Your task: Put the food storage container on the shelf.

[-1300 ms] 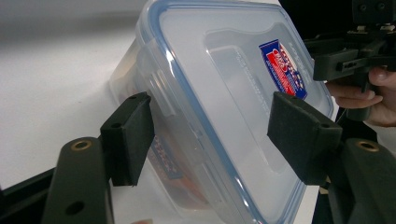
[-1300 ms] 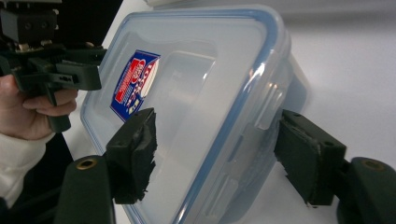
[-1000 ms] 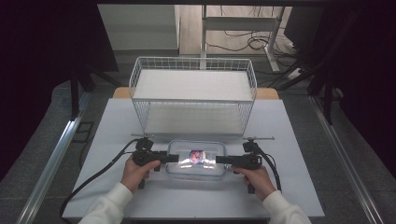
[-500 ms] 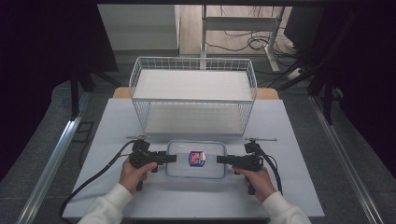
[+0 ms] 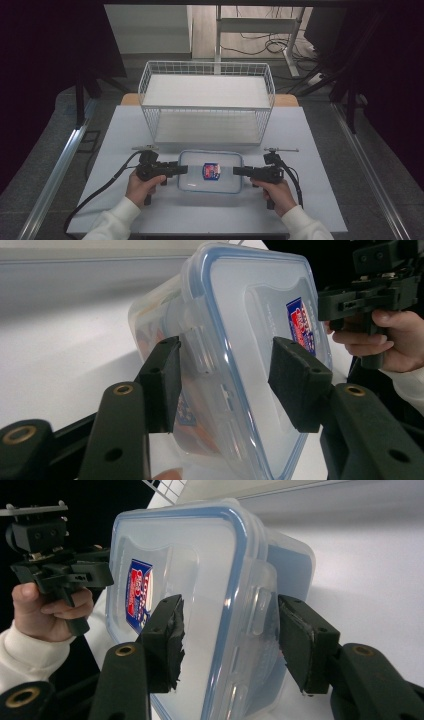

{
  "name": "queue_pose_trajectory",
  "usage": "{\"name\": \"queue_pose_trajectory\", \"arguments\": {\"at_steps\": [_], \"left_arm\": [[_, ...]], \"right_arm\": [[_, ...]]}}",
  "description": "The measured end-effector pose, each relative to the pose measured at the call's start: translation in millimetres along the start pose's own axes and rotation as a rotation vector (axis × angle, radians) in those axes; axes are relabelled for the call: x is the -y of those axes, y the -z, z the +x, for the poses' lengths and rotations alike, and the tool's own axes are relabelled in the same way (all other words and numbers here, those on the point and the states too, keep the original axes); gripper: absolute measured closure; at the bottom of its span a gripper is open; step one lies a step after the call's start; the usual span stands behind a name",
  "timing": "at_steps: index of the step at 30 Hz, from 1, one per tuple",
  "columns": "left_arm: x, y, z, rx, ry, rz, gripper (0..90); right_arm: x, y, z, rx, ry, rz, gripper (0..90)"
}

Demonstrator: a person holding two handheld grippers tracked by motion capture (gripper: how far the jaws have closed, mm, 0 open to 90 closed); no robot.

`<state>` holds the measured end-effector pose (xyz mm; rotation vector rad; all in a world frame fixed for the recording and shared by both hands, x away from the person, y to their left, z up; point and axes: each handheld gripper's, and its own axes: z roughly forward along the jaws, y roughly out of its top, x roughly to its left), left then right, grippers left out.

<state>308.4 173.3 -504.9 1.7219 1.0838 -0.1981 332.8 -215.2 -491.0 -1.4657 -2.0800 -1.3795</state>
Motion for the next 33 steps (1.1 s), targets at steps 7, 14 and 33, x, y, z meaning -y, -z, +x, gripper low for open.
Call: {"name": "queue_pose_trajectory", "arguments": {"at_steps": [7, 14, 33], "left_arm": [[0.5, 0.8, -1.3, -0.003, -0.007, -0.004, 49.0], [0.3, 2.8, -1.6, -0.001, -0.022, -0.001, 49.9], [-12.0, 15.6, 0.8, -0.029, -0.033, -0.055, 50.9]], "right_arm": [[1.3, 1.7, 2.4, 0.003, 0.009, 0.0, 46.6], [2.2, 4.3, 2.3, -0.014, 0.017, -0.005, 49.6], [-11.1, -3.6, 11.2, -0.018, 0.043, -0.026, 49.6]]}}
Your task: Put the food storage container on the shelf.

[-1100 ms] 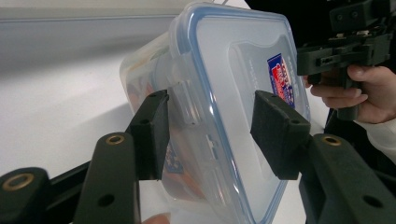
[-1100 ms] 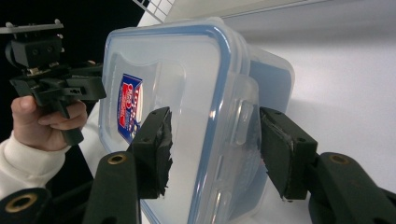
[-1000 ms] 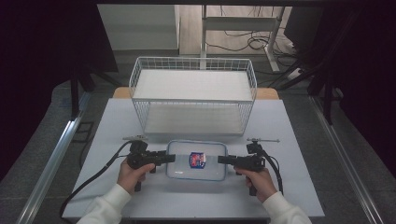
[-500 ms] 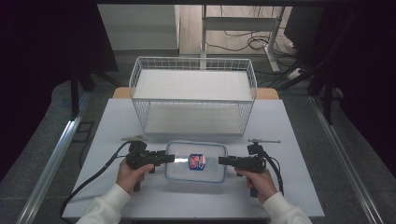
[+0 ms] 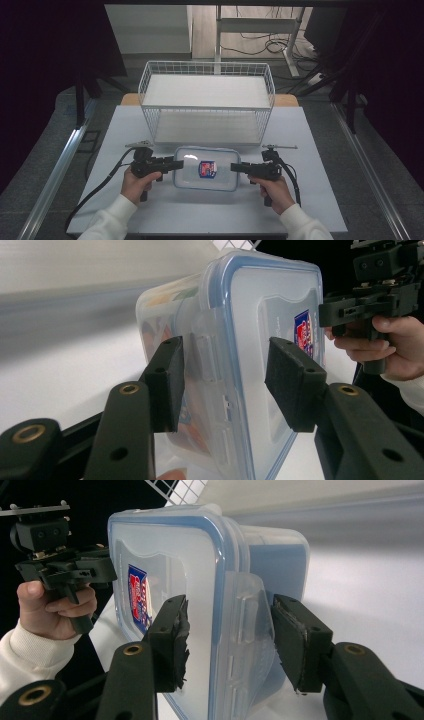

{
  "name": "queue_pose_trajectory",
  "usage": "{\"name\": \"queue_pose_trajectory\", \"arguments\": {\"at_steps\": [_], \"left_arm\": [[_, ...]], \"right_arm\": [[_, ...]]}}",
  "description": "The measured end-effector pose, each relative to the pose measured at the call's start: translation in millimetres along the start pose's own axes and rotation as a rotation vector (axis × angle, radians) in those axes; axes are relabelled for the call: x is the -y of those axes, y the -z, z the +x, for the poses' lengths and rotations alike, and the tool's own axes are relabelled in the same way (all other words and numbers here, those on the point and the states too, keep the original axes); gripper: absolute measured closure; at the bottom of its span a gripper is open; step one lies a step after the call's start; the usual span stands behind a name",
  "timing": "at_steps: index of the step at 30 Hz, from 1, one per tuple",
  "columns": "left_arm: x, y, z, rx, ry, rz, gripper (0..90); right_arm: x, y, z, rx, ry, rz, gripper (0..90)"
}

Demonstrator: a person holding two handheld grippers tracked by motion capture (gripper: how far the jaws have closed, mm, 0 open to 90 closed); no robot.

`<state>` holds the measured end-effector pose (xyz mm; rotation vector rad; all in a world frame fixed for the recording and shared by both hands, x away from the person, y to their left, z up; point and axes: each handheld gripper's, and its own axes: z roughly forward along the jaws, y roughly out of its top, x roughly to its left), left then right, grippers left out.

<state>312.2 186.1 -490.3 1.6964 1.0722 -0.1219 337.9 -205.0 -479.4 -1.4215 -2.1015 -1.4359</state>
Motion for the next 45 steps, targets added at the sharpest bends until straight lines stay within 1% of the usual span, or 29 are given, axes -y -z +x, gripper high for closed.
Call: {"name": "queue_pose_trajectory", "arguments": {"at_steps": [3, 4, 5, 6, 7, 8, 9, 10, 13, 14, 15, 16, 17, 18, 19, 20, 22, 24, 25, 30, 32, 33, 36, 37, 38, 42, 45], "left_arm": [[-5.3, 0.5, 5.2, -0.013, 0.002, -0.006, 50.8], [-7.5, 0.6, 7.9, -0.022, -0.004, -0.002, 50.5], [-7.5, 0.6, 7.9, -0.022, -0.004, -0.002, 50.2], [-9.7, 0.6, 10.6, -0.03, 0.001, 0.004, 50.2], [-12.7, 0.4, 15.4, -0.038, -0.001, 0.006, 49.8], [-17.4, 0.3, 22.0, -0.047, 0.001, 0.005, 49.1], [-17.4, 0.3, 22.0, -0.047, 0.001, 0.005, 48.9], [-23.2, 0.5, 29.1, -0.049, -0.002, -0.005, 49.0], [-28.7, 0.5, 35.2, -0.048, -0.006, -0.019, 49.0], [-31.0, 0.3, 38.8, -0.045, -0.006, -0.025, 49.2], [-33.5, -0.7, 43.0, -0.038, 0.002, -0.038, 49.2], [-36.1, -2.9, 48.5, -0.032, 0.006, -0.049, 49.2], [-37.0, -4.6, 51.1, -0.029, 0.009, -0.057, 49.2], [-37.0, -4.6, 51.1, -0.029, 0.009, -0.057, 49.2], [-37.6, -9.2, 55.0, -0.026, 0.017, -0.071, 49.2], [-37.2, -11.6, 56.9, -0.028, 0.017, -0.076, 49.2], [-35.9, -16.9, 60.1, -0.027, 0.032, -0.076, 49.1], [-34.2, -21.2, 63.5, -0.03, 0.034, -0.069, 48.8], [-34.0, -21.9, 64.2, -0.032, 0.035, -0.077, 48.6], [-34.7, -24.7, 65.9, -0.035, 0.052, -0.088, 49.3], [-34.9, -25.9, 66.5, -0.039, 0.063, -0.092, 50.0], [-34.8, -26.6, 67.5, -0.039, 0.07, -0.092, 49.9], [-35.2, -27.9, 69.5, -0.04, 0.092, -0.094, 49.4], [-35.2, -27.9, 69.5, -0.04, 0.092, -0.094, 49.3], [-35.6, -29.0, 71.1, -0.042, 0.106, -0.097, 49.2], [-36.0, -32.7, 74.8, -0.05, 0.145, -0.106, 48.1], [-36.3, -35.9, 77.2, -0.059, 0.171, -0.116, 47.0]], "right_arm": [[-9.3, -4.8, 0.4, 0.001, 0.015, -0.006, 49.6], [-13.0, -7.1, 0.2, 0.002, 0.018, 0.001, 49.6], [-13.0, -7.1, 0.2, 0.002, 0.018, 0.001, 49.6], [-16.4, -10.4, -0.1, 0.003, 0.027, 0.003, 49.6], [-19.7, -13.9, -0.5, 0.007, 0.033, 0.005, 49.6], [-27.5, -22.6, -1.2, 0.013, 0.039, 0.01, 49.6], [-27.5, -22.6, -1.2, 0.013, 0.039, 0.01, 49.6], [-33.3, -28.5, -1.9, 0.015, 0.043, 0.001, 49.6], [-39.6, -33.6, -3.7, 0.011, 0.041, -0.006, 49.6], [-42.5, -35.8, -3.9, 0.014, 0.047, -0.014, 49.6], [-48.5, -39.3, -3.6, 0.022, 0.058, -0.034, 49.5], [-50.5, -40.1, -3.6, 0.028, 0.063, -0.04, 49.5], [-52.8, -41.1, -3.7, 0.035, 0.07, -0.053, 49.5], [-52.8, -41.1, -3.7, 0.035, 0.07, -0.053, 49.5], [-56.2, -42.3, -6.2, 0.044, 0.073, -0.076, 49.4], [-57.0, -42.9, -8.1, 0.046, 0.06, -0.088, 49.4], [-57.5, -44.4, -12.9, 0.055, 0.051, -0.108, 49.4], [-57.3, -46.2, -16.8, 0.065, 0.046, -0.109, 49.3], [-57.2, -47.3, -18.4, 0.07, 0.05, -0.109, 49.3], [-58.2, -51.0, -27.9, 0.055, 0.024, -0.13, 49.1], [-58.0, -52.9, -32.1, 0.071, 0.008, -0.131, 49.0], [-57.9, -54.0, -34.1, 0.069, 0.002, -0.144, 49.0], [-57.7, -56.5, -34.9, 0.08, -0.021, -0.162, 49.0], [-57.7, -56.5, -34.9, 0.08, -0.021, -0.162, 49.0], [-57.4, -57.9, -35.7, 0.086, -0.039, -0.175, 48.9], [-57.8, -61.3, -37.6, 0.099, -0.088, -0.198, 49.0], [-57.6, -63.6, -39.7, 0.105, -0.123, -0.2, 49.0]]}}
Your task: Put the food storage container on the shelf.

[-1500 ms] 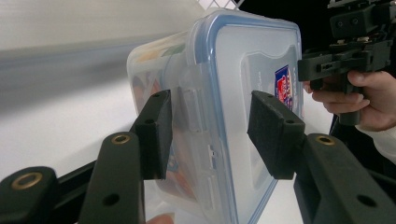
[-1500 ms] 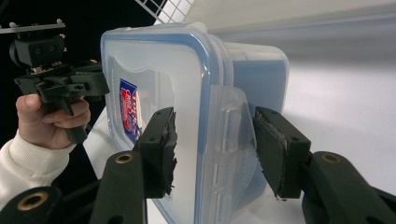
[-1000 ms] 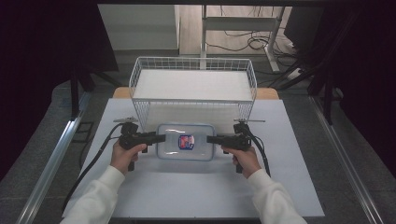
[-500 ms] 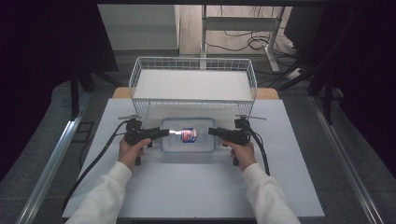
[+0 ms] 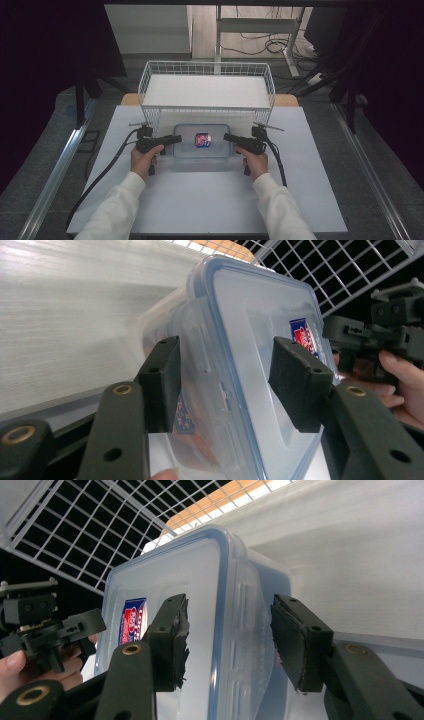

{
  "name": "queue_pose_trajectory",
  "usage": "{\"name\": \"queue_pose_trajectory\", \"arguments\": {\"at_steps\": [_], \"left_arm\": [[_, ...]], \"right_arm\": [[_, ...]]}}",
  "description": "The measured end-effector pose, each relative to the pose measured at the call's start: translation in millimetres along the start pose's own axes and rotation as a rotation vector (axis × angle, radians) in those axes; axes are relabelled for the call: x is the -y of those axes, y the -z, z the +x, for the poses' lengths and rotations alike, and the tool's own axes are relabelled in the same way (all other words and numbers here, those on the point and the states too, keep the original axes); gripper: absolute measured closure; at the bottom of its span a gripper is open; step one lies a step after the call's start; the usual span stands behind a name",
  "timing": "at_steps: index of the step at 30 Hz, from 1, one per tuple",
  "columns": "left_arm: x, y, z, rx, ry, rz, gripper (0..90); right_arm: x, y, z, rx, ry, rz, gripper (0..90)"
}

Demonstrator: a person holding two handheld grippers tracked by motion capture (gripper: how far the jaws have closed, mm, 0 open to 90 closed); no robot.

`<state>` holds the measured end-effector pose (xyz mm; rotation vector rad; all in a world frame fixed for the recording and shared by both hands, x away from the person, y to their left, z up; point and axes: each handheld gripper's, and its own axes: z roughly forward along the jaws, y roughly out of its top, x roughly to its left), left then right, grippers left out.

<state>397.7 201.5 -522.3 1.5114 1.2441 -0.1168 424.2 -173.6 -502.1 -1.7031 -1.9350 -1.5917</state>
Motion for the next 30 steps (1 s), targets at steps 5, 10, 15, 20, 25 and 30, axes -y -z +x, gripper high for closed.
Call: {"name": "queue_pose_trajectory", "arguments": {"at_steps": [5, 10, 15, 20, 25, 30], "left_arm": [[-1.2, -2.0, 1.6, 0.0, 0.009, -0.012, 46.5], [-3.2, 3.6, -2.5, -0.008, -0.005, -0.016, 40.7], [-0.5, 20.6, -18.1, -0.057, -0.087, 0.012, 34.8], [9.9, 36.5, -36.1, -0.039, -0.124, 0.016, 33.0], [22.1, 42.4, -51.0, -0.031, -0.171, 0.051, 31.2], [39.9, 52.7, -65.9, -0.068, -0.235, 0.085, 30.2]], "right_arm": [[0.0, -2.5, -2.5, -0.008, -0.03, -0.011, 48.8], [0.7, 0.9, 1.3, 0.008, -0.039, -0.016, 43.3], [3.2, 17.7, 6.8, 0.027, -0.012, -0.028, 40.7], [9.6, 43.1, 15.8, 0.06, 0.072, -0.032, 39.0], [20.6, 60.3, 25.0, 0.064, 0.148, 0.006, 38.8], [41.0, 77.7, 35.1, 0.039, 0.281, 0.1, 37.6]]}}
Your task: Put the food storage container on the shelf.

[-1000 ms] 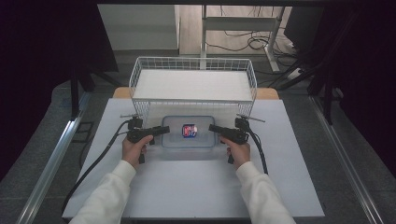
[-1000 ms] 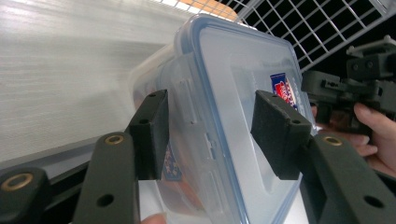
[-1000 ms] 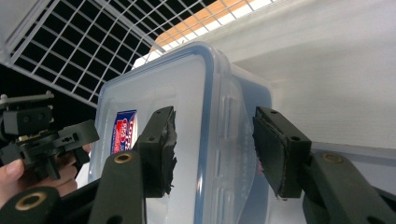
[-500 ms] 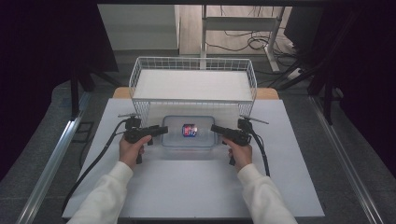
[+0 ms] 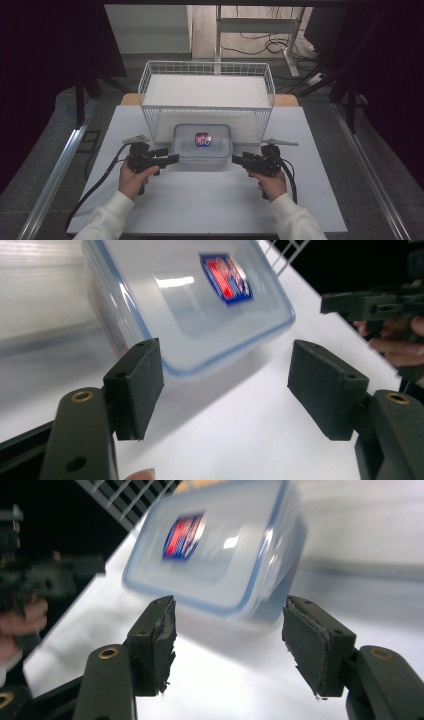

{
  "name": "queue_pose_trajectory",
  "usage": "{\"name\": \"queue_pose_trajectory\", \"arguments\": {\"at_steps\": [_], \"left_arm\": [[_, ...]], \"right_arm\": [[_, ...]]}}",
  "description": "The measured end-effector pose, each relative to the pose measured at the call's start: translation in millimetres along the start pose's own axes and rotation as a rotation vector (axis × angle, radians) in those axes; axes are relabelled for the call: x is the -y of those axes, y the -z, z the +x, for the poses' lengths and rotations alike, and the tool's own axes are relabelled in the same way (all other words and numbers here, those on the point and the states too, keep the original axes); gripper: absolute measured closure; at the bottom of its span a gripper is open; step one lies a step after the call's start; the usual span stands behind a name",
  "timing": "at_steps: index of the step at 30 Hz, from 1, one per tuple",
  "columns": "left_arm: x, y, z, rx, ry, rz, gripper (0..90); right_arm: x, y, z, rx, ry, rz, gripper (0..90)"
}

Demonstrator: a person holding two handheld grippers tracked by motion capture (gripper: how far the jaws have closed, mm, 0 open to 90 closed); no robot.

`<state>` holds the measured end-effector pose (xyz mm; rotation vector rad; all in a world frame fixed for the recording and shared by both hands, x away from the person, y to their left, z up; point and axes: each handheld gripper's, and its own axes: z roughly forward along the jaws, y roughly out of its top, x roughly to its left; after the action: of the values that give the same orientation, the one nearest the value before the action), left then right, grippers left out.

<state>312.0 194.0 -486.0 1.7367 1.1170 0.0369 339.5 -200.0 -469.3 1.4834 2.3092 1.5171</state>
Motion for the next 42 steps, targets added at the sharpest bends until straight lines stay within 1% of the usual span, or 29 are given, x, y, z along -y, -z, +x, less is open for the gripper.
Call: {"name": "queue_pose_trajectory", "arguments": {"at_steps": [1, 2, 3, 5, 6, 7, 8, 10, 11, 12, 14, 16, 17, 20, 21, 23, 25, 27, 31, 32, 33, 36, 39, 41, 42], "left_arm": [[2.7, 2.1, -2.4, -0.011, -0.011, 0.005, 30.2], [2.7, 2.1, -2.4, -0.011, -0.011, 0.005, 30.2], [8.3, 6.5, -6.8, -0.032, -0.037, 0.018, 30.0], [14.3, 11.1, -10.5, -0.041, -0.049, 0.026, 29.8], [16.7, 13.0, -12.5, -0.049, -0.057, 0.035, 29.6], [18.9, 14.9, -14.6, -0.056, -0.07, 0.041, 29.0], [21.3, 16.9, -16.2, -0.053, -0.075, 0.043, 29.0], [25.9, 19.9, -18.0, -0.039, -0.066, 0.043, 29.0], [25.9, 19.9, -18.0, -0.039, -0.066, 0.043, 29.0], [29.1, 22.3, -19.3, -0.037, -0.069, 0.049, 29.0], [31.0, 25.4, -20.1, -0.045, -0.067, 0.048, 29.1], [32.5, 29.0, -21.7, -0.048, -0.059, 0.036, 29.3], [33.4, 30.6, -22.5, -0.052, -0.061, 0.034, 29.4], [36.7, 34.4, -25.6, -0.089, -0.098, 0.047, 29.3], [37.8, 35.2, -26.0, -0.101, -0.113, 0.053, 29.3], [39.4, 36.3, -27.0, -0.116, -0.132, 0.06, 29.3], [39.9, 36.7, -27.1, -0.12, -0.142, 0.068, 29.3], [40.0, 36.2, -27.0, -0.117, -0.143, 0.069, 29.4], [39.7, 37.4, -27.7, -0.11, -0.142, 0.061, 29.5], [39.2, 37.8, -27.4, -0.109, -0.142, 0.058, 29.4], [38.9, 37.9, -27.1, -0.109, -0.139, 0.054, 29.4], [38.6, 37.8, -26.4, -0.113, -0.141, 0.056, 29.5], [39.0, 37.1, -26.6, -0.112, -0.141, 0.062, 29.5], [38.9, 38.1, -27.4, -0.107, -0.138, 0.056, 29.4], [38.8, 38.6, -27.7, -0.104, -0.136, 0.052, 29.4]], "right_arm": [[0.8, 1.4, 1.0, 0.006, 0.018, 0.003, 38.2], [1.7, 2.9, 2.4, 0.014, 0.035, 0.006, 39.7], [2.5, 3.1, 3.6, 0.018, 0.051, 0.015, 41.0], [4.3, 0.2, 6.6, 0.012, 0.07, 0.042, 46.8], [5.6, -2.3, 9.3, 0.009, 0.088, 0.058, 53.0], [7.1, -5.1, 12.0, 0.003, 0.118, 0.077, 58.9], [8.7, -8.2, 15.7, -0.002, 0.139, 0.099, 64.2], [12.1, -13.5, 23.1, -0.001, 0.177, 0.131, 77.2], [12.1, -13.5, 23.1, -0.001, 0.177, 0.131, 77.2], [14.8, -19.0, 30.5, 0.009, 0.207, 0.139, 85.6], [16.5, -27.7, 37.7, 0.016, 0.232, 0.14, 88.1], [16.6, -42.5, 45.7, 0.033, 0.277, 0.153, 88.5], [16.3, -51.1, 49.6, 0.034, 0.29, 0.158, 88.6], [16.4, -75.7, 60.8, 0.041, 0.336, 0.184, 88.6], [17.1, -83.0, 63.6, 0.049, 0.358, 0.19, 88.6], [18.8, -96.1, 67.3, 0.059, 0.382, 0.205, 88.7], [20.3, -106.3, 68.4, 0.079, 0.394, 0.214, 88.7], [20.1, -111.6, 66.1, 0.1, 0.396, 0.212, 88.7], [13.6, -112.5, 57.9, 0.115, 0.374, 0.187, 88.9], [11.4, -112.1, 55.9, 0.101, 0.354, 0.191, 88.8], [9.9, -112.8, 54.2, 0.09, 0.345, 0.188, 88.9], [6.6, -114.9, 54.2, 0.079, 0.349, 0.183, 88.9], [2.3, -116.8, 54.7, 0.065, 0.323, 0.162, 88.9], [-1.6, -118.0, 55.0, 0.068, 0.334, 0.156, 88.9], [-3.9, -118.2, 55.0, 0.068, 0.328, 0.152, 88.9]]}}
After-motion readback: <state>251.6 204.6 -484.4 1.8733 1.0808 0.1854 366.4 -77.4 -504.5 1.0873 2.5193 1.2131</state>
